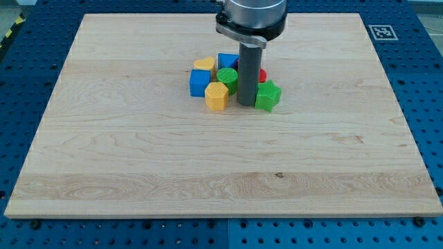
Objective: Separate the green star from the group of blocks
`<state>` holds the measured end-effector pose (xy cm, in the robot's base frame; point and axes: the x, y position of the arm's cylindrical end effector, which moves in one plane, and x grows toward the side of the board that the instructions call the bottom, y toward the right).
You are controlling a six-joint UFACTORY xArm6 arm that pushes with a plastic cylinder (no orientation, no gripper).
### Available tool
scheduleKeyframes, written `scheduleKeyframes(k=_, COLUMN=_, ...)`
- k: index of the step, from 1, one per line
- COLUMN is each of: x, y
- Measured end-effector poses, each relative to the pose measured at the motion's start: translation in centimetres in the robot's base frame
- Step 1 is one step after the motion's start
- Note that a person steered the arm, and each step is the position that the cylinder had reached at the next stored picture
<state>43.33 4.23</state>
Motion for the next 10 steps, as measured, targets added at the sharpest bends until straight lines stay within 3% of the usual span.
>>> scheduleKeyframes(k=2, x=0.5, y=4.3)
scheduleKeyframes(k=4, x=3.7, y=5.0)
scheduleKeyframes(k=6, x=2.2, y=10.1)
scheduleKeyframes(k=7, x=2.3, y=9.4)
scheduleKeyframes(k=8, x=5.0, y=5.0)
scheduleKeyframes(k=9, x=2.4, y=3.4)
scheduleKeyframes(k=10, x=-0.7, y=7.1)
